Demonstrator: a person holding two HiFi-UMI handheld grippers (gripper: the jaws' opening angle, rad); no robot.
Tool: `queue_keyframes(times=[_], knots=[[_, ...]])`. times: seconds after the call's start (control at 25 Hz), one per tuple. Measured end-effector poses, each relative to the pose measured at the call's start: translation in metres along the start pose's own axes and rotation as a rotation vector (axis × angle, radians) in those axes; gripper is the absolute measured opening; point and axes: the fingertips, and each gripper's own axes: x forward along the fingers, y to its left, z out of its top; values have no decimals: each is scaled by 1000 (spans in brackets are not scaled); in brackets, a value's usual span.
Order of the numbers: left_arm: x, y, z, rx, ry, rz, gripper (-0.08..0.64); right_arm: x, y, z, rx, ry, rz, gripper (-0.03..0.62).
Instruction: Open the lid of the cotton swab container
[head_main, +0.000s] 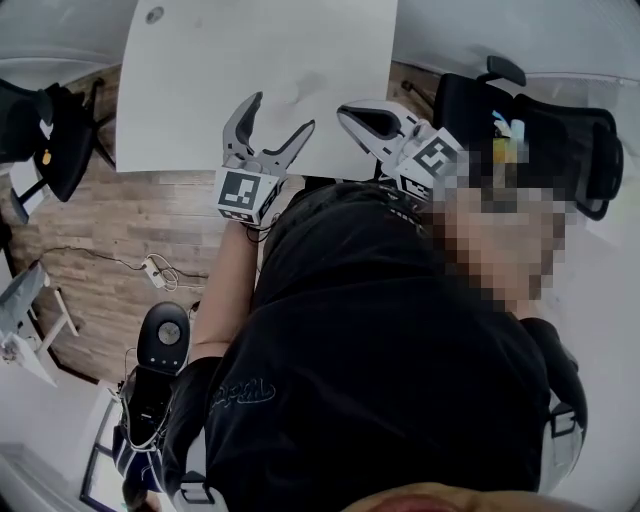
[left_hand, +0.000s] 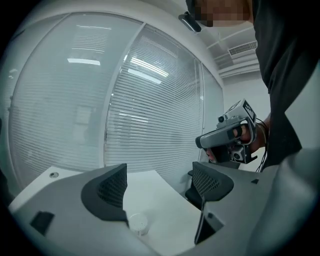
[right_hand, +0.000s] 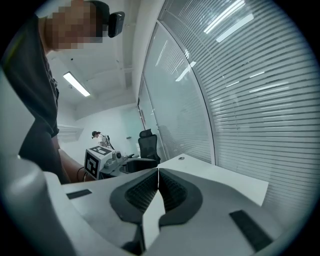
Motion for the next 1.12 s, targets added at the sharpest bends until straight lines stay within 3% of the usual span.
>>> queue_keyframes(times=[0.36,0.68,1.12], knots=[[23,21,-42,-24,42,22,402,4,-17,4,-11,29,-4,23],[49,27,-72,76,127,19,402,11,-38,5,-21,58,8,23],[67,59,-127,45,218,14,402,25,-55,-3,15,111,-2,23]])
